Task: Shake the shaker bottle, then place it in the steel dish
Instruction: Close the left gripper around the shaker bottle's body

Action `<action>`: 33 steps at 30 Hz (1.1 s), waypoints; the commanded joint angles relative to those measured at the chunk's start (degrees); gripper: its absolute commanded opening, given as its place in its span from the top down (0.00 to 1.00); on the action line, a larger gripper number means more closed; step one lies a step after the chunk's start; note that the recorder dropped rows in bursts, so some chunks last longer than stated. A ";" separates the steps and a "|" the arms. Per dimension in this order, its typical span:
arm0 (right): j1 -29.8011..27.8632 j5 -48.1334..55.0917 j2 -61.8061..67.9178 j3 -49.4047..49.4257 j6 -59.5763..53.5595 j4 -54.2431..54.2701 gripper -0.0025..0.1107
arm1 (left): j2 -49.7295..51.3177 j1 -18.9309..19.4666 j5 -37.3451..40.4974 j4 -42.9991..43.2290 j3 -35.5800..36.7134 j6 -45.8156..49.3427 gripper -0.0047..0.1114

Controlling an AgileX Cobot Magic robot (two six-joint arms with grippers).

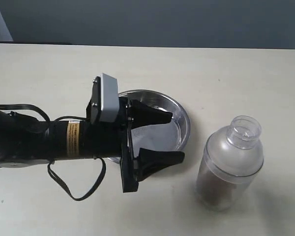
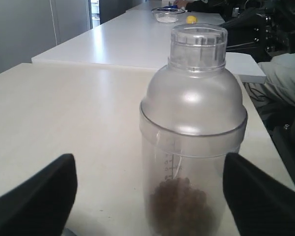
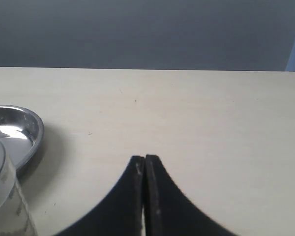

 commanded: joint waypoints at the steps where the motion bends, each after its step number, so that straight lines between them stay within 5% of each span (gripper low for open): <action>1: 0.15 -0.46 -0.22 0.07 0.00 -0.07 0.98 | 0.16 -0.41 -0.87 -2.16 -0.15 0.40 0.31; 13: 0.15 -0.46 -0.22 0.07 0.00 -0.07 0.98 | 0.29 -0.74 -0.87 8.11 -4.31 -10.04 0.19; 25: 0.15 -0.46 -0.22 0.07 0.00 -0.07 0.98 | 5.04 -7.40 -0.87 3.88 -7.11 -6.41 0.19; 33: 0.15 -0.46 -0.22 0.07 0.00 -0.07 0.98 | 10.23 -7.97 -0.87 -1.23 -7.48 -3.93 0.19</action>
